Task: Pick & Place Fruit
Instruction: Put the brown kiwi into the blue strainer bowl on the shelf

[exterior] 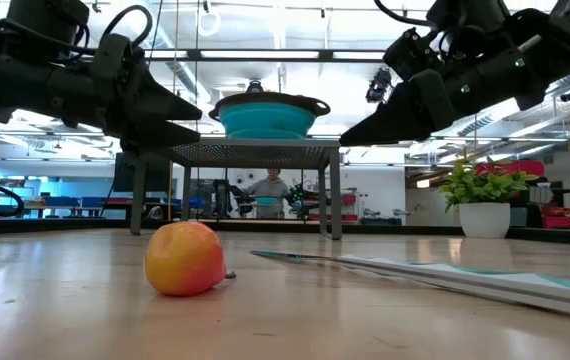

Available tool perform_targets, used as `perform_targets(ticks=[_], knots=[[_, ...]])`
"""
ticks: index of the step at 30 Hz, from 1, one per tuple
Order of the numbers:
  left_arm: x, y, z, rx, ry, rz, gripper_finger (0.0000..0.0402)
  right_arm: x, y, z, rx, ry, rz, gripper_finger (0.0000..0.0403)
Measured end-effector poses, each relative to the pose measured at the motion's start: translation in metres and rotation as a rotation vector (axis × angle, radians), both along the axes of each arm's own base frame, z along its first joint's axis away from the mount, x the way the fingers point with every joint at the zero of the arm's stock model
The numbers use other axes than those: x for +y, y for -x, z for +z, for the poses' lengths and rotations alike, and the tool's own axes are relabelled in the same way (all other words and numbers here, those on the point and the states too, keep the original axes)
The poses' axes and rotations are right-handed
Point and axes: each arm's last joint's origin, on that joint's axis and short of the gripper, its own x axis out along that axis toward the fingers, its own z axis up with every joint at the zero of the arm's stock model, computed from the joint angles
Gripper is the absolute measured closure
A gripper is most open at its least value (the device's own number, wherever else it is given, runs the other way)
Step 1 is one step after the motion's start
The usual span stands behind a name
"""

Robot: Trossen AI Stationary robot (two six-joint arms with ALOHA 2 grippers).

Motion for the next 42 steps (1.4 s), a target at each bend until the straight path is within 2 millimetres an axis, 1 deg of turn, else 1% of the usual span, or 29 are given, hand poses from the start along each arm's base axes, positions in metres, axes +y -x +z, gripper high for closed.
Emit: perform_targets(ticks=[6, 14, 17, 21, 28, 33, 37, 39, 42], knots=[[-0.010, 0.003, 0.000, -0.009, 0.014, 0.026, 0.0135, -0.004, -0.001, 0.003, -0.024, 0.013, 0.058, 0.0087], [-0.017, 0.005, 0.000, -0.011, 0.008, 0.060, 0.0135, -0.007, -0.002, 0.004, -0.034, 0.022, 0.059, 0.0087], [-0.019, 0.005, 0.000, -0.013, 0.014, 0.046, 0.0135, -0.007, -0.002, 0.004, -0.037, 0.011, 0.056, 0.0087], [-0.028, 0.007, 0.000, -0.023, 0.065, -0.043, 0.0140, -0.005, -0.002, 0.004, -0.042, -0.045, 0.045, 0.0087], [-0.054, 0.015, 0.001, -0.028, 0.126, -0.197, 0.0166, 0.005, -0.001, 0.004, -0.043, -0.112, 0.098, 0.0087], [-0.076, 0.012, 0.012, -0.031, 0.152, -0.300, 0.0177, 0.008, -0.001, 0.004, -0.043, -0.112, 0.111, 0.0087], [-0.094, -0.001, 0.023, 0.086, 0.160, -0.365, 0.0177, 0.007, -0.001, 0.004, -0.041, -0.095, 0.112, 0.0087], [-0.102, -0.010, 0.029, 0.230, 0.150, -0.357, 0.0177, 0.006, -0.001, 0.004, -0.040, -0.085, 0.111, 0.0087], [-0.107, -0.017, 0.039, 0.505, 0.137, -0.294, 0.0177, 0.004, -0.001, 0.004, -0.041, -0.084, 0.105, 0.0087]])
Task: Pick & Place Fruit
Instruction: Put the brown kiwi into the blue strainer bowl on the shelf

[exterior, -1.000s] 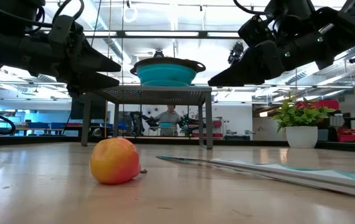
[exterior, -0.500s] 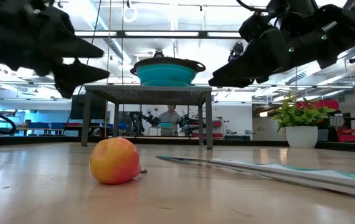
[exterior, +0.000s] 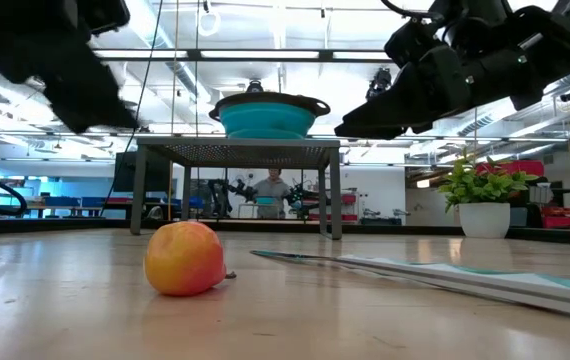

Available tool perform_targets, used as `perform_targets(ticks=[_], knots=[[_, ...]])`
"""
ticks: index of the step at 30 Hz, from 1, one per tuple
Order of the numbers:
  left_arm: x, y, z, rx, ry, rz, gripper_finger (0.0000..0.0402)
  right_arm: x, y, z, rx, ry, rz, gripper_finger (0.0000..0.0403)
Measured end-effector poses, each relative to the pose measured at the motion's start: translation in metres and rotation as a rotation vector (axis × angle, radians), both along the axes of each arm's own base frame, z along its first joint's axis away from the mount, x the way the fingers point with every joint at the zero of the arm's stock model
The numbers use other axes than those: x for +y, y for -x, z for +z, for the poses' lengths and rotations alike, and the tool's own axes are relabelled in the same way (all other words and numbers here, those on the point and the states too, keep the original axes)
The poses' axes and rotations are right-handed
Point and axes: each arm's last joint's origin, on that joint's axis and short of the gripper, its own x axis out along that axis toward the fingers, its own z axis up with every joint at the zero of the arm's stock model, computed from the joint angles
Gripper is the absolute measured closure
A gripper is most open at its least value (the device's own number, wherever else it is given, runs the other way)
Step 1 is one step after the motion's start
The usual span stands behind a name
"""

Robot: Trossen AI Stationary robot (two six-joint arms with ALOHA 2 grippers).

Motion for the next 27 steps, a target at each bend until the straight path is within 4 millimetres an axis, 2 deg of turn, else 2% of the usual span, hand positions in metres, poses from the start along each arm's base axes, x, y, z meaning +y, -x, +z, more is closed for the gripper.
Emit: perform_targets(ticks=[4, 11, 20, 23, 27], knots=[[-0.012, 0.001, 0.015, 0.230, -0.002, 0.014, 0.0177, 0.000, 0.000, -0.001, 0.006, 0.000, -0.001, 0.0087], [-0.053, 0.007, 0.030, 0.349, 0.255, -0.073, 0.0177, 0.000, 0.000, 0.000, 0.005, -0.003, -0.001, 0.0087], [-0.082, 0.030, -0.001, 0.747, 0.429, 0.001, 0.0177, 0.000, 0.000, 0.000, 0.000, 0.028, 0.008, 0.0087], [-0.084, 0.030, -0.007, 0.778, 0.421, 0.011, 0.0174, 0.000, 0.000, 0.000, -0.002, 0.048, 0.014, 0.0087], [-0.082, 0.027, -0.007, 0.713, 0.389, 0.046, 0.0165, 0.000, 0.000, 0.000, -0.002, 0.057, 0.017, 0.0087]])
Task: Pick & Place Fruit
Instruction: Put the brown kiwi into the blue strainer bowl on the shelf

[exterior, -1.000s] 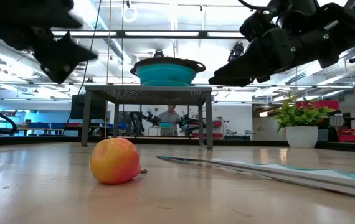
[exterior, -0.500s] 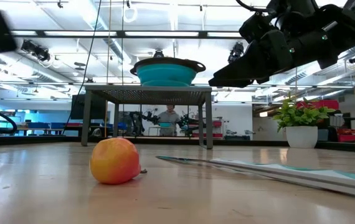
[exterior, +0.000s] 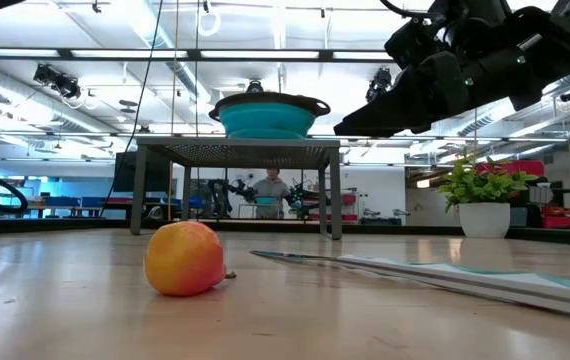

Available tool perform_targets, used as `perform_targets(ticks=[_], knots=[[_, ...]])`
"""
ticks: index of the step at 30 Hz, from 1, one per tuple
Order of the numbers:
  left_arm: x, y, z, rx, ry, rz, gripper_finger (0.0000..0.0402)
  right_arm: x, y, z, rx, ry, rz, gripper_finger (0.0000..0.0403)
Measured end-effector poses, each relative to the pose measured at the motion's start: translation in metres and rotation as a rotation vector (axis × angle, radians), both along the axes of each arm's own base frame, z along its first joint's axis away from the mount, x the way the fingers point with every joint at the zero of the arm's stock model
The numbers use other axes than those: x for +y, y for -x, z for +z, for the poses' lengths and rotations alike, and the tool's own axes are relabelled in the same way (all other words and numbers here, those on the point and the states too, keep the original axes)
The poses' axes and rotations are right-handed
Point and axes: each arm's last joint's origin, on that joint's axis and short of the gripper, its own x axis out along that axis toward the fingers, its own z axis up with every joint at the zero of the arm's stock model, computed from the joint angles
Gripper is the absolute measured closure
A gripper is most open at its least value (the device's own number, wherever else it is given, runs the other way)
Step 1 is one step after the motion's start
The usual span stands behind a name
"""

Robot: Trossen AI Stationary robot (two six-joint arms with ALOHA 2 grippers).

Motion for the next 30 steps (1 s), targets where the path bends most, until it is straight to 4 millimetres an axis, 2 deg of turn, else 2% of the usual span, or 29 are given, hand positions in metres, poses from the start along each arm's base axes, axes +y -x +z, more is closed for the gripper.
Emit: perform_targets(ticks=[8, 15, 21, 26, 30], knots=[[0.003, 0.005, -0.002, 0.091, -0.006, 0.032, 0.0129, 0.000, 0.000, 0.000, 0.000, 0.010, 0.003, 0.0087], [0.006, 0.004, -0.003, 0.076, -0.037, 0.013, 0.0099, 0.000, 0.000, 0.000, 0.004, -0.001, -0.001, 0.0087], [0.005, 0.000, 0.011, 0.052, -0.094, -0.037, 0.0090, 0.000, 0.000, -0.001, 0.007, -0.026, -0.009, 0.0087], [0.014, 0.009, 0.016, 0.216, -0.176, 0.074, 0.0087, 0.000, 0.000, -0.001, 0.008, -0.026, -0.009, 0.0087], [0.011, 0.012, 0.014, 0.199, -0.176, 0.152, 0.0087, 0.000, 0.001, -0.002, 0.021, -0.025, -0.009, 0.0087]])
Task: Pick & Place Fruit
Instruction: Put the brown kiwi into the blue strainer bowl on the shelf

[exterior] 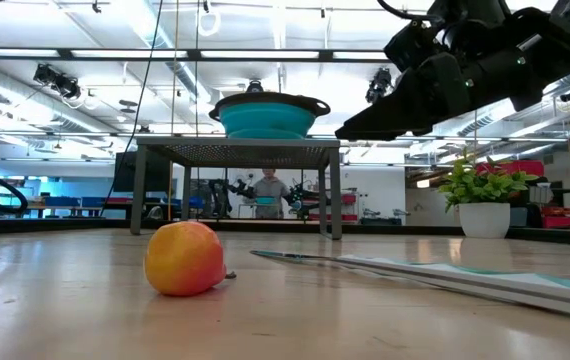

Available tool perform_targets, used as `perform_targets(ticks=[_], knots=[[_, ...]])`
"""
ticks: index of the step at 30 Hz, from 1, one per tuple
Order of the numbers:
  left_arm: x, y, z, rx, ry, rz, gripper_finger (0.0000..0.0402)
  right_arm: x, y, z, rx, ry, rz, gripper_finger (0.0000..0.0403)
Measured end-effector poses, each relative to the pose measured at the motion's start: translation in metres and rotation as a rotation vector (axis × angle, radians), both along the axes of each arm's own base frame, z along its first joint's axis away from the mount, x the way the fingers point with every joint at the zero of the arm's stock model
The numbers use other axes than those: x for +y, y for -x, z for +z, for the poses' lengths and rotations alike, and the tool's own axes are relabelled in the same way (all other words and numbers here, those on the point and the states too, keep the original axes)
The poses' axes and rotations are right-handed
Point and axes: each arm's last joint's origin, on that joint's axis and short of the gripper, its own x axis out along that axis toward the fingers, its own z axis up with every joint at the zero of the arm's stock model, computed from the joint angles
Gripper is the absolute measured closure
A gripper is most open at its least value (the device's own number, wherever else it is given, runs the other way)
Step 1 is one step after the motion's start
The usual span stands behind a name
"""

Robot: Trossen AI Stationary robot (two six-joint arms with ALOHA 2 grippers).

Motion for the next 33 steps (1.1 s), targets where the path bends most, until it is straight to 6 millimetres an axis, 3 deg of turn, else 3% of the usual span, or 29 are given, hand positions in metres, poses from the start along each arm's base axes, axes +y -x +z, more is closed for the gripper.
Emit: perform_targets(ticks=[22, 33], knots=[[-0.007, 0.012, -0.002, 0.025, -0.025, 0.142, 0.0087, 0.000, 0.000, 0.000, 0.001, 0.010, 0.004, 0.0087], [-0.021, 0.013, -0.038, 0.173, -0.092, 0.102, 0.0087, 0.000, 0.000, 0.000, 0.000, 0.000, 0.000, 0.0087]])
